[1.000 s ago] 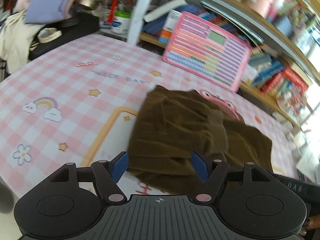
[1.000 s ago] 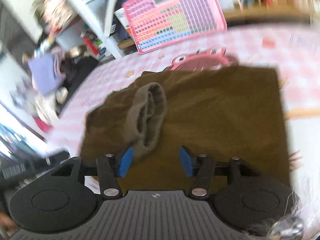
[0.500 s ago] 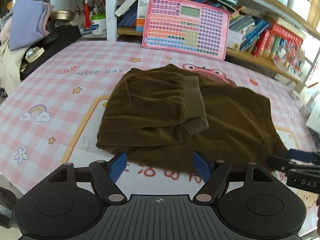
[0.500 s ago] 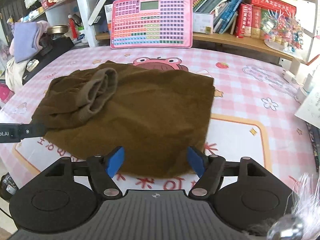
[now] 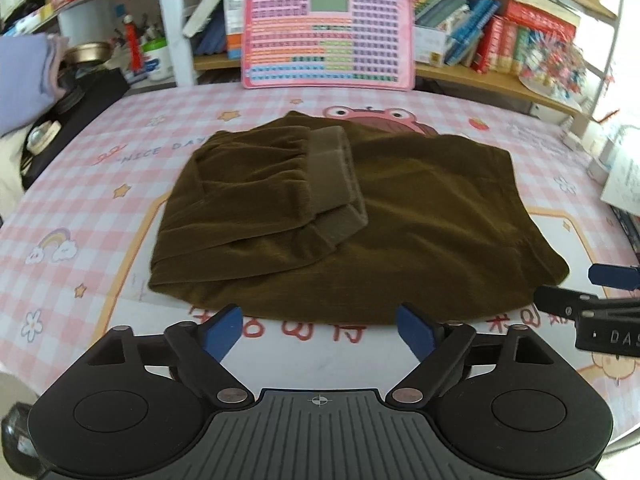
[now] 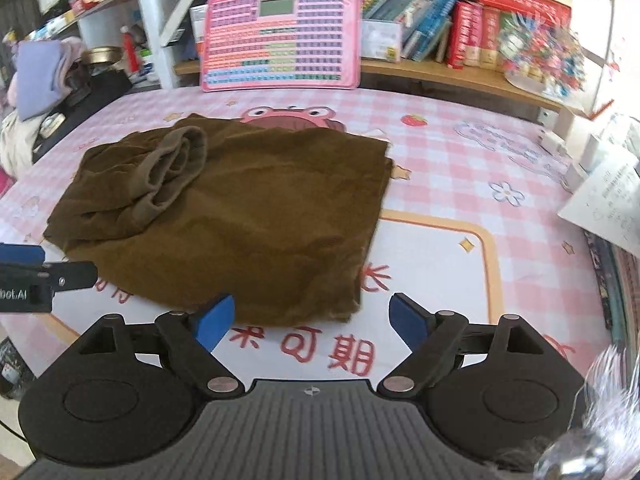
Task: Fold clothes
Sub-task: 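Release the garment with both grippers and pull back, then move the right gripper to the trousers' edge and grasp it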
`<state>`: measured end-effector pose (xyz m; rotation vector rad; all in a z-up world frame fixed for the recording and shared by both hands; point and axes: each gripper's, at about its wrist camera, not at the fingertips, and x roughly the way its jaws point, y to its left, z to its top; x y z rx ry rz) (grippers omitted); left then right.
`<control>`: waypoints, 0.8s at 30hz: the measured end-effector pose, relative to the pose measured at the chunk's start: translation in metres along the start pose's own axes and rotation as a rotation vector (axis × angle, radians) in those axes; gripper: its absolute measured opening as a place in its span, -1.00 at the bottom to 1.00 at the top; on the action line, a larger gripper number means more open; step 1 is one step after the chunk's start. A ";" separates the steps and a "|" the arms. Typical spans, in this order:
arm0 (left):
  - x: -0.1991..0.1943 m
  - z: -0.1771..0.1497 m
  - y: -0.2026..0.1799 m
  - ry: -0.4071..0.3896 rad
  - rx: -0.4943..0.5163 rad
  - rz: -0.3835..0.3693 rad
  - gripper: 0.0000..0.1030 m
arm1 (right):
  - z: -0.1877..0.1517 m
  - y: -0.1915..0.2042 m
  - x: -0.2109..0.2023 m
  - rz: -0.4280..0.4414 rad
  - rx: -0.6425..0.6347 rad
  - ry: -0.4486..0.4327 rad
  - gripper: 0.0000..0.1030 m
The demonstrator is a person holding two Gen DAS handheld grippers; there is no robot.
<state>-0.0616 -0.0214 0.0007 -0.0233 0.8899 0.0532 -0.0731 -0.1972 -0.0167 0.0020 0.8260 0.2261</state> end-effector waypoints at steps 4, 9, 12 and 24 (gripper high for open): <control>0.003 0.000 -0.007 0.010 0.023 -0.022 0.71 | -0.004 -0.011 -0.001 -0.009 0.054 0.010 0.62; 0.006 0.000 -0.014 0.023 0.046 -0.040 0.71 | -0.006 -0.025 0.000 0.009 0.139 0.033 0.62; 0.007 -0.001 -0.015 0.024 0.051 -0.053 0.71 | -0.007 -0.035 0.003 0.039 0.196 0.055 0.62; 0.005 -0.002 -0.033 -0.017 0.168 -0.095 0.71 | 0.001 -0.087 0.034 0.316 0.622 0.180 -0.05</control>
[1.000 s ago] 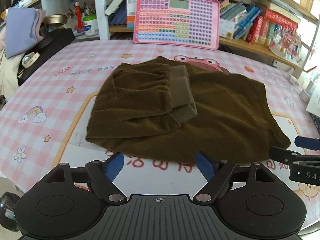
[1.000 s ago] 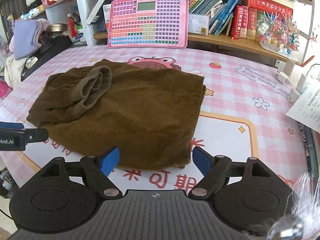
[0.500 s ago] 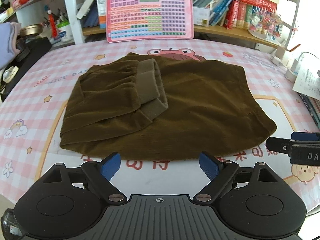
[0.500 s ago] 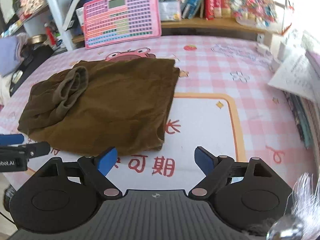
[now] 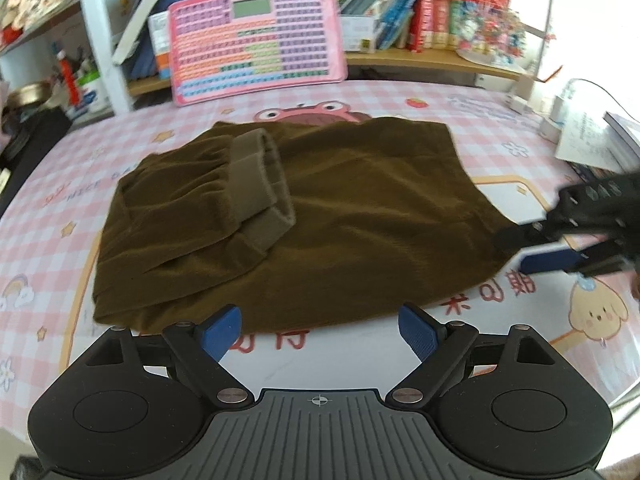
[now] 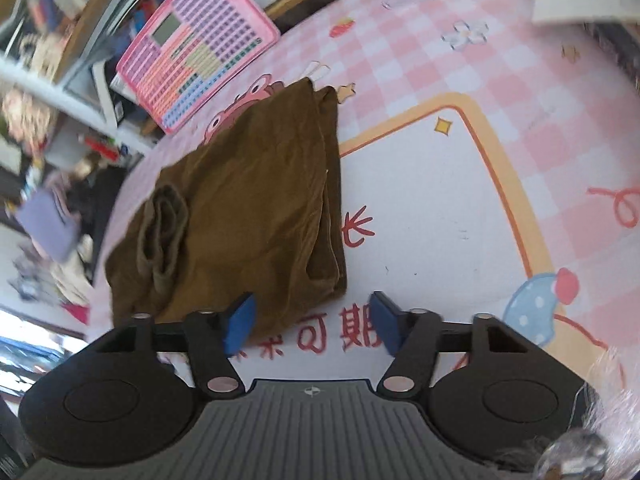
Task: Fold clothes
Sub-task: 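Move the right gripper to the trousers' edge and grasp it, then grasp the trousers' edge with the left gripper while the right gripper lifts its edge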
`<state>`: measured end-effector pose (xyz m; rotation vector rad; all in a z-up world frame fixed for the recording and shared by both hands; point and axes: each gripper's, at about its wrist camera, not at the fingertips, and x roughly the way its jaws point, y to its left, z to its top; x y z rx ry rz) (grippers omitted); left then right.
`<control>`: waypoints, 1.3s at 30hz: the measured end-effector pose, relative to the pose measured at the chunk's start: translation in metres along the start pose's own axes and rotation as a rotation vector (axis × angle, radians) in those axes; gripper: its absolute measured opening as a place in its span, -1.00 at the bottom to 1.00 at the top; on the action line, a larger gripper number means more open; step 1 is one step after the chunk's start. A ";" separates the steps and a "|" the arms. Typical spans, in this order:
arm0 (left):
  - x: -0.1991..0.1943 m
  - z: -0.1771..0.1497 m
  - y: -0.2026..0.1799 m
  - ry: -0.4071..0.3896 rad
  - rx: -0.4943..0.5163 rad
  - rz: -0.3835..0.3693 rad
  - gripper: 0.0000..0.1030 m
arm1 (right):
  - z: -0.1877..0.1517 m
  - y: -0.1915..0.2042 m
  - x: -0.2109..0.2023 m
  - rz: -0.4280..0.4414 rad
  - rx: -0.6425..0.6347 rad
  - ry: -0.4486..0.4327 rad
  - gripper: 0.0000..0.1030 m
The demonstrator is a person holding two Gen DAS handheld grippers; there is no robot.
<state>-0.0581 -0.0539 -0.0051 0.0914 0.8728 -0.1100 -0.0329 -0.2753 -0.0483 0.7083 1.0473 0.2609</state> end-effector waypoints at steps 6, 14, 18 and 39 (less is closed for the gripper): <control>0.000 0.003 -0.019 -0.061 0.109 -0.041 0.70 | 0.015 -0.006 0.015 0.068 0.073 0.049 -0.52; 0.028 0.015 -0.064 -0.047 0.333 -0.076 0.70 | 0.026 0.006 0.006 0.139 0.073 0.040 -0.65; 0.045 0.021 -0.088 -0.075 0.451 -0.038 0.51 | 0.030 0.015 0.005 0.148 0.069 0.046 -0.65; 0.056 0.040 -0.119 -0.203 0.531 -0.065 -0.85 | 0.071 -0.013 0.037 0.170 0.221 0.027 0.24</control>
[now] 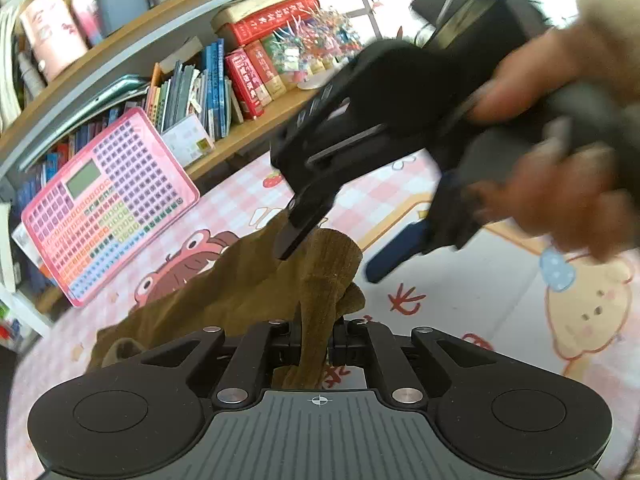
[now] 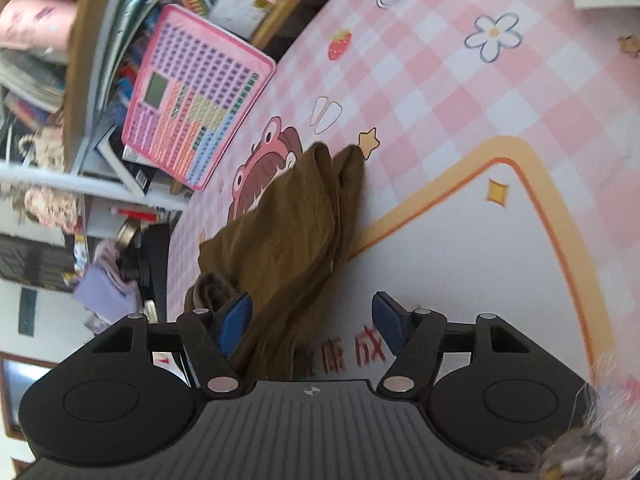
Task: Fold clothes
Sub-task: 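Grasp the trousers' edge with the left gripper while the right gripper lifts its edge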
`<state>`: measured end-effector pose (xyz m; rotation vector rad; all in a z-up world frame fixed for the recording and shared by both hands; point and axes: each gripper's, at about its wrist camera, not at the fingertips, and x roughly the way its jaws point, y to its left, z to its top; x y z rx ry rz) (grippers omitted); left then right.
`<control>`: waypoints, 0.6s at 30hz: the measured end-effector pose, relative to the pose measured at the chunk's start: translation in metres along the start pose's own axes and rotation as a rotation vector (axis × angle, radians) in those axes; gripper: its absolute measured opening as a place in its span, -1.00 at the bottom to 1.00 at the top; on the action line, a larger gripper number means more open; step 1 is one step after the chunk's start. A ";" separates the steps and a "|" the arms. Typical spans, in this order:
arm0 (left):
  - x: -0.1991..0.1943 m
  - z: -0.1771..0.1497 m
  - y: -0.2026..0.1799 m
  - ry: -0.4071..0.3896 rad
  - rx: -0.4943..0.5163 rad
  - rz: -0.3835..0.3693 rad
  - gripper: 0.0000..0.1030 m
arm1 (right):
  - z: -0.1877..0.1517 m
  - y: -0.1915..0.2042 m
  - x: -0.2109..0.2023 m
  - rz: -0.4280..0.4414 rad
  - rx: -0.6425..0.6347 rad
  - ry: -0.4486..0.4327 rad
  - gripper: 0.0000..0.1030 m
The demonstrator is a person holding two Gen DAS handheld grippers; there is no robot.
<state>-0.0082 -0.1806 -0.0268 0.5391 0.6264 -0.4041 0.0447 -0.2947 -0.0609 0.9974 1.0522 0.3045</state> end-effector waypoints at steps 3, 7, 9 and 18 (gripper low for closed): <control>-0.011 -0.002 0.007 -0.017 -0.040 -0.028 -0.85 | 0.012 -0.004 0.016 -0.009 0.043 0.005 0.14; -0.025 -0.008 0.016 -0.026 -0.102 -0.070 -0.85 | 0.023 -0.009 0.022 -0.025 0.078 -0.011 -0.17; -0.031 -0.011 0.020 -0.031 -0.129 -0.094 -0.85 | 0.025 -0.011 0.021 -0.039 0.086 -0.021 -0.41; -0.066 -0.023 0.062 -0.129 -0.300 -0.150 -0.85 | 0.017 0.032 -0.003 -0.006 -0.036 -0.082 -0.77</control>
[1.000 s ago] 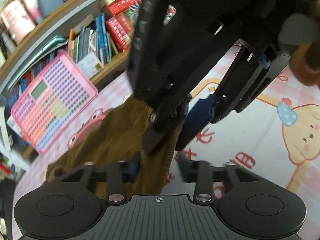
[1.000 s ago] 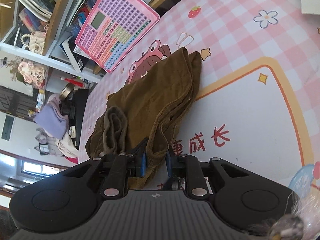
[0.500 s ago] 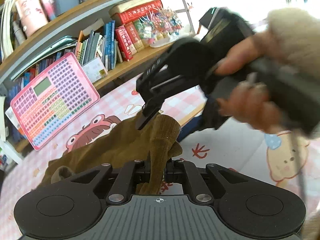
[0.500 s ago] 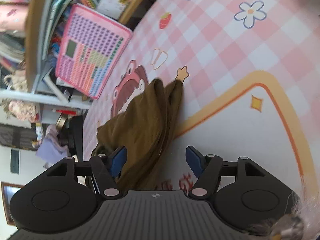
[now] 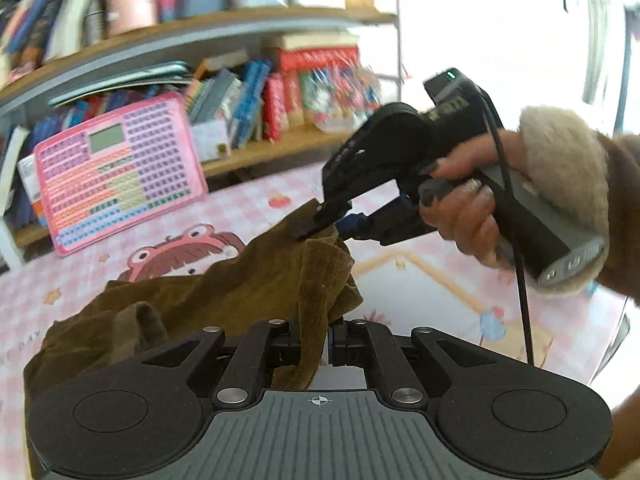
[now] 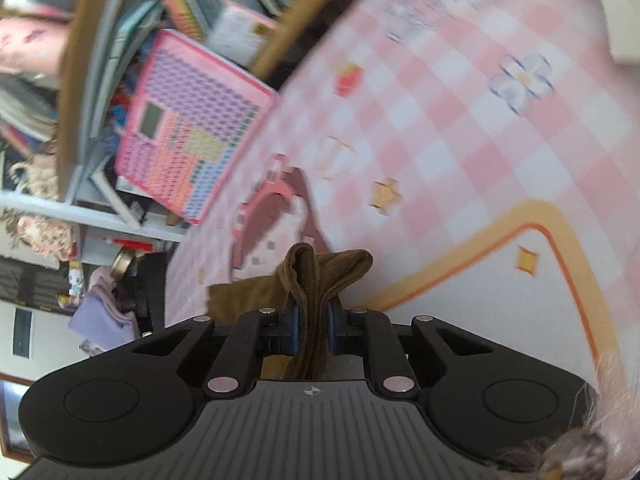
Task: Fold clothes
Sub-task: 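Grasp the trousers' edge with the left gripper while the right gripper lifts its edge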
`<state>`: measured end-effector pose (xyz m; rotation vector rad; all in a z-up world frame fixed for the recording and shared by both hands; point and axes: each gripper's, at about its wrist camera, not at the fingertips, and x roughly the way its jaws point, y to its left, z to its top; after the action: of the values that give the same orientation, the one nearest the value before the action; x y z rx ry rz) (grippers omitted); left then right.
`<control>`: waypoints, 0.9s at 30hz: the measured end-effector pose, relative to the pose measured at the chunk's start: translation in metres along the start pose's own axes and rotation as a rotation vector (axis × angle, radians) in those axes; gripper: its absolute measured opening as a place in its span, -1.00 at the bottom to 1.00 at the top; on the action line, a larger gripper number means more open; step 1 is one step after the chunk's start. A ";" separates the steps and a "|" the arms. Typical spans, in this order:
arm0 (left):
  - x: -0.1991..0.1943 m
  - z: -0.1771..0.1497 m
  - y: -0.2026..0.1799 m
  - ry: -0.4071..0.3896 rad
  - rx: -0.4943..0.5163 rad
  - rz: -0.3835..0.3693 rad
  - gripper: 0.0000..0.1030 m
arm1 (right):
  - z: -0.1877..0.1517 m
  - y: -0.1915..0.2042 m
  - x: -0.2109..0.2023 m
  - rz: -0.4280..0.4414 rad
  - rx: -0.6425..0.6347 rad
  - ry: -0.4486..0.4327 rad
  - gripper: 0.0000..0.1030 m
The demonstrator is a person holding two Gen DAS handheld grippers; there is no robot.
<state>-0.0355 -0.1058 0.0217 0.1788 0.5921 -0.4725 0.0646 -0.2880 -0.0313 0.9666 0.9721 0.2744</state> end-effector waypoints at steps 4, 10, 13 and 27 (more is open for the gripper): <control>-0.030 0.001 0.034 -0.069 -0.132 -0.016 -0.85 | 0.000 0.042 -0.003 0.055 -0.051 -0.029 -0.77; -0.066 -0.016 0.095 -0.105 -0.313 -0.012 -0.85 | -0.020 0.121 0.024 0.103 -0.176 -0.037 -0.77; -0.078 -0.031 0.128 -0.085 -0.413 0.001 -0.85 | -0.036 0.157 0.051 0.077 -0.260 -0.026 -0.77; -0.111 -0.102 0.246 0.093 -0.687 0.182 -0.34 | -0.100 0.229 0.137 -0.013 -0.406 -0.014 -0.01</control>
<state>-0.0500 0.1821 0.0089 -0.3997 0.7903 -0.0668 0.1094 -0.0190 0.0523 0.5903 0.8660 0.4344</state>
